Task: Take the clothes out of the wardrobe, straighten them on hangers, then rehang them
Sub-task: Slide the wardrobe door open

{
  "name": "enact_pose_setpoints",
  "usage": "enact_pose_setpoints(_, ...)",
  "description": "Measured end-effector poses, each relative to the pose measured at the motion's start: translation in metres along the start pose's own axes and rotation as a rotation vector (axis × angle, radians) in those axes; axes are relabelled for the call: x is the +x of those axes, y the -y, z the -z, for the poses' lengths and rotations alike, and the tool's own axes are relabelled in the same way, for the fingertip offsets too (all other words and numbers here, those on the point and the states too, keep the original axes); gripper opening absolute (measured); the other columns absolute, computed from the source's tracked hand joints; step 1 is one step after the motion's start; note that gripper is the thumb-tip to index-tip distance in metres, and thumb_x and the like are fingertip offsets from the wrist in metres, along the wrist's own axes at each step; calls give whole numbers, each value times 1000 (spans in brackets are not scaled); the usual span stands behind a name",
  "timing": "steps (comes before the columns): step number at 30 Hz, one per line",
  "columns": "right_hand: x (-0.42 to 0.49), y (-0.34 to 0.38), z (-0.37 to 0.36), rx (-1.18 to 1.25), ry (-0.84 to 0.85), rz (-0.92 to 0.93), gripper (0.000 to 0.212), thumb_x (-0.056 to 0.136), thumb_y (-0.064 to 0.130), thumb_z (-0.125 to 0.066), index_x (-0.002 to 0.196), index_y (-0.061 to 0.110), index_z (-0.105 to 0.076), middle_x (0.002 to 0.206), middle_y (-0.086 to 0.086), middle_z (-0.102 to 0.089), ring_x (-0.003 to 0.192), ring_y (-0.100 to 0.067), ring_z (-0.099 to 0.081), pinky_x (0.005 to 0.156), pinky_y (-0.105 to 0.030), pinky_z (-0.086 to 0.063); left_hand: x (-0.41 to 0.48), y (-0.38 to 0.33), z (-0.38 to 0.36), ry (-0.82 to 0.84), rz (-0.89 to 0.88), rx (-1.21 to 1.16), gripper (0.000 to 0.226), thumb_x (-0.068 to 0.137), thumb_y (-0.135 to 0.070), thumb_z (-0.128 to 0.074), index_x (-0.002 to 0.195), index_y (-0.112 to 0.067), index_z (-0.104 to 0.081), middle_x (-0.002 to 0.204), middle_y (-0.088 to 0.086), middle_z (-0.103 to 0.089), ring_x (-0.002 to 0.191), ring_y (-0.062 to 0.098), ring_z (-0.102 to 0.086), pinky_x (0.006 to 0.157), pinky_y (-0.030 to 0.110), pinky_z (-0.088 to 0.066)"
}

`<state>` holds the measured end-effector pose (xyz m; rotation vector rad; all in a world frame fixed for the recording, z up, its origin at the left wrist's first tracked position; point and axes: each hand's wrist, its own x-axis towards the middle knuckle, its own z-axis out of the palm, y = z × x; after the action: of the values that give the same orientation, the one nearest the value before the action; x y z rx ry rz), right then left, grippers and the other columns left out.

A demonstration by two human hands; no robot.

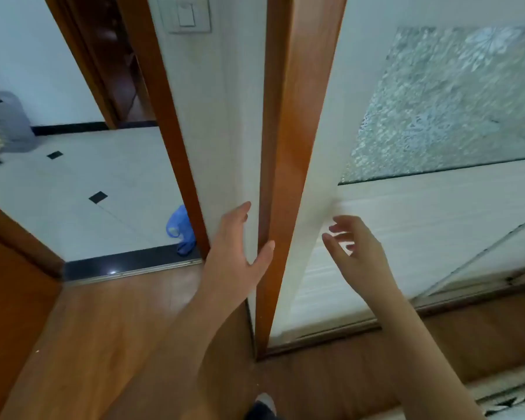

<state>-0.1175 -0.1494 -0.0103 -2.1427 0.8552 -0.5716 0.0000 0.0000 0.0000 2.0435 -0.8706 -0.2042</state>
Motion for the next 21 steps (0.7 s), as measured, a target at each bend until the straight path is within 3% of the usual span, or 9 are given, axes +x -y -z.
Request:
enact_pose_setpoints(3, 13, 9, 1, -37, -101, 67, 44, 84, 36, -60, 122, 19, -46, 111, 9, -52, 95, -9, -54, 76, -19, -42, 20, -15, -3, -116, -78, -14, 70, 79, -49, -57, 138, -29, -26, 144, -7, -36, 125, 7, -39, 103, 29, -35)
enact_pose_setpoints(7, 20, 26, -7, -45, -150, 85, 49, 78, 44, -64, 116, 18, -45, 106, 7, -51, 93, -10, -53, 69, -9, -38, 36, -25, -7, -132, -115, -32, 64, 80, -41, -61, 135, -25, -31, 136, -4, -43, 109, -3, -34, 93, 19, -32)
enact_pose_setpoints(11, 28, 37, -13, -68, -227, 18, 57, 73, 46, -69, 111, 13, -44, 101, 6, -45, 89, -11, -51, 70, -19, -42, 44, -22, -7, -138, -128, -76, 60, 80, -39, -61, 131, -22, -37, 133, -3, -48, 108, -1, -37, 92, 21, -35)
enact_pose_setpoints(18, 36, 41, -13, -104, -289, -43, 63, 60, 43, -80, 99, 14, -41, 96, -1, -52, 84, -17, -57, 65, -26, -45, 47, -14, -8, -135, -174, -129, 58, 77, -39, -64, 127, -20, -40, 126, -2, -50, 106, 2, -41, 88, 20, -35)
enact_pose_setpoints(21, 38, 38, -13, -126, -327, -53, 63, 60, 41, -80, 98, 9, -42, 95, -5, -54, 84, -22, -58, 63, -29, -42, 48, -7, -10, -151, -222, -95, 59, 78, -44, -63, 127, -20, -41, 127, 0, -51, 108, 2, -41, 87, 11, -30)
